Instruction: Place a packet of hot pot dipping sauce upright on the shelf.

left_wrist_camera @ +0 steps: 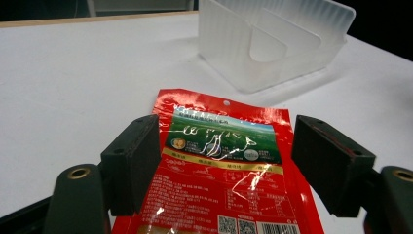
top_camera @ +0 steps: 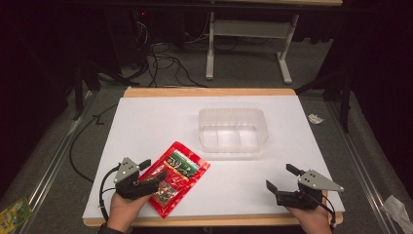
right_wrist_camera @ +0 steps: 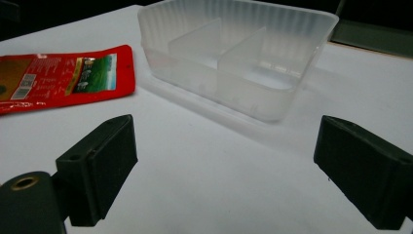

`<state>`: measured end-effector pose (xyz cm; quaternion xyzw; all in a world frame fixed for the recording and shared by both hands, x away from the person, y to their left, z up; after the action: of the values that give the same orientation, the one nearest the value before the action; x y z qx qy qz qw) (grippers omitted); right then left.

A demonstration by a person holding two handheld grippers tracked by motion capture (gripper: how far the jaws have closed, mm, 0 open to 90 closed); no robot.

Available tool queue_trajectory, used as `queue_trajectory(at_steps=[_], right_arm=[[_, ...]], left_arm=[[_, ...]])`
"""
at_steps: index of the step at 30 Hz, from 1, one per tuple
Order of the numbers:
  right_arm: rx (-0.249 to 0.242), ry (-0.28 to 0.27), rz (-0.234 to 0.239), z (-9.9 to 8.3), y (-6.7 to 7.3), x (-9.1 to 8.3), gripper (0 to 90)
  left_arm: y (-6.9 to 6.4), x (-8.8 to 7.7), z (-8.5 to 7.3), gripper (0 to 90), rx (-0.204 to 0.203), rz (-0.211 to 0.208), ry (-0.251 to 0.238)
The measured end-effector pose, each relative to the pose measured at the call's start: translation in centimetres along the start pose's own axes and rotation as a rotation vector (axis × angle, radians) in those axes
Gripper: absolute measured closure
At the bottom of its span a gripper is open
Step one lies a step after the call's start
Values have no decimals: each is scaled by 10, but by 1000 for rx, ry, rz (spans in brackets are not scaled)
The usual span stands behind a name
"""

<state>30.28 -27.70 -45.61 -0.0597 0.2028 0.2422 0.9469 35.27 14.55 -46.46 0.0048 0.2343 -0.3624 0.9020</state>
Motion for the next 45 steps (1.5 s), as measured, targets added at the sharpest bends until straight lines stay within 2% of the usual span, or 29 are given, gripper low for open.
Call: queue_trajectory(at_steps=[4,8,13,16,18,22,23,25,28,32,35,39,41,45], right_arm=[[31,-10,-1,2,-4,1,101],[29,-4,-12,1,-6,7,113],[35,11,-4,-4,-7,10,124],[34,15,-9,-5,-7,10,130],[28,9,-9,-4,-8,9,135],[35,5,-12,-4,-8,8,142],[34,5,-13,-4,-8,8,142],[41,6,-13,-5,-8,8,143],[36,9,-4,-6,-9,11,147],[39,14,9,-6,-9,16,149],[42,9,15,-4,-9,17,150],[74,-5,38,0,-10,22,151],[111,-12,59,2,-12,25,152],[112,-15,71,7,-11,33,153]], left_arm=[[5,-4,-4,282,-12,-2,7],[10,-11,-2,331,-27,3,-13],[16,-15,-2,382,-31,34,-24],[21,-16,-2,453,-35,50,-18],[26,-17,-4,586,-43,68,-7],[48,-19,-14,862,-43,157,59],[54,-19,-19,900,-45,181,85],[66,-20,-29,900,-53,224,147],[71,-19,-38,900,-33,264,226],[68,-14,-47,900,-17,266,290],[64,-11,-54,900,-11,250,321],[57,-16,-59,900,-32,191,317],[50,-18,-61,900,-17,162,324],[30,-21,-64,900,24,109,348]])
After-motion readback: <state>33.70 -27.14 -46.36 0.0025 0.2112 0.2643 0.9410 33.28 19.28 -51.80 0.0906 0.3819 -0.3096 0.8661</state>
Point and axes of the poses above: each handheld gripper's, and its own axes: x roughly forward along the jaws, z roughly out of its top, y roughly to its left, the point moved 6 cm from there along x, roughly forward along the jaws, and after that the axes turned 3 degrees about -z, right-handed, at the moved point
